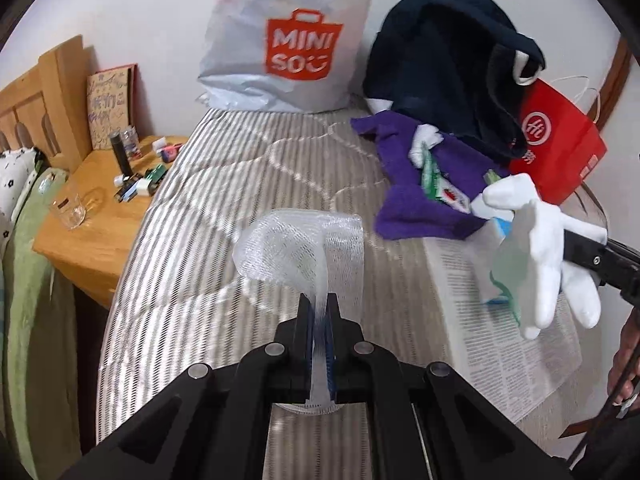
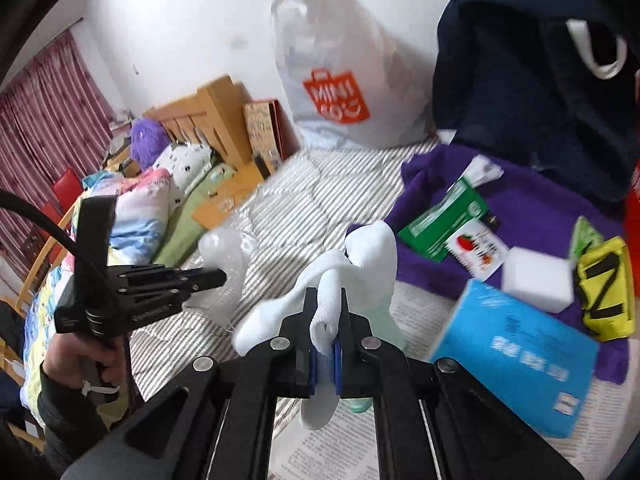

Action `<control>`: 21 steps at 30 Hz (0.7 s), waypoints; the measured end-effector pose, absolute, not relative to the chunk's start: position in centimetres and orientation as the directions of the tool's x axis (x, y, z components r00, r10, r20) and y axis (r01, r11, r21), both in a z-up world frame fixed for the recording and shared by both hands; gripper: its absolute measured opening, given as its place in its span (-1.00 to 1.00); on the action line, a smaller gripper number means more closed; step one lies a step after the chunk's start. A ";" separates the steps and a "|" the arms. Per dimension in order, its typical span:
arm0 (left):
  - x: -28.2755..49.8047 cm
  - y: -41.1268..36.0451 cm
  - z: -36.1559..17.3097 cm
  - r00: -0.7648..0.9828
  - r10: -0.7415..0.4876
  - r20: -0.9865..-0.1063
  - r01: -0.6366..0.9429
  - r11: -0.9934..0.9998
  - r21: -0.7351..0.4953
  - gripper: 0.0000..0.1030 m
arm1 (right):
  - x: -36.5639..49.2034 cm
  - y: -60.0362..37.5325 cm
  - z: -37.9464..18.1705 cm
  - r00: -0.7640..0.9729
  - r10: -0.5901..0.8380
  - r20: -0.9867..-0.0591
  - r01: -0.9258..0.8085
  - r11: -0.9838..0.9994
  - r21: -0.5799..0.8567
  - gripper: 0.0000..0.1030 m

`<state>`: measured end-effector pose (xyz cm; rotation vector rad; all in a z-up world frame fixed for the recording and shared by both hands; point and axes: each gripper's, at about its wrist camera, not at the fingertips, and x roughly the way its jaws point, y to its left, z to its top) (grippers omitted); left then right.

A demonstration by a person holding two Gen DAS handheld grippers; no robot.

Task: Organize soft objects
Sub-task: 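Carry the gloves with the right tool and the mesh bag with the left tool onto the towel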

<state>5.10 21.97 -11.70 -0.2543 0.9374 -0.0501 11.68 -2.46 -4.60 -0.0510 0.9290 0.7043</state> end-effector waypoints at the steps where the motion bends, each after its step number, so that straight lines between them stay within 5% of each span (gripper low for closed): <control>1: 5.2 21.6 -11.4 0.596 -0.155 -0.788 -0.062 0.969 -0.238 -0.89 | 11.4 -3.2 -3.9 0.406 0.538 -0.739 -0.572 0.780 0.253 -0.88; 21: 9.3 9.7 -6.2 0.614 -0.261 -0.745 0.140 0.965 -0.223 -0.88 | 11.8 -16.7 -2.0 0.502 0.466 -0.729 -0.450 0.860 0.240 -0.88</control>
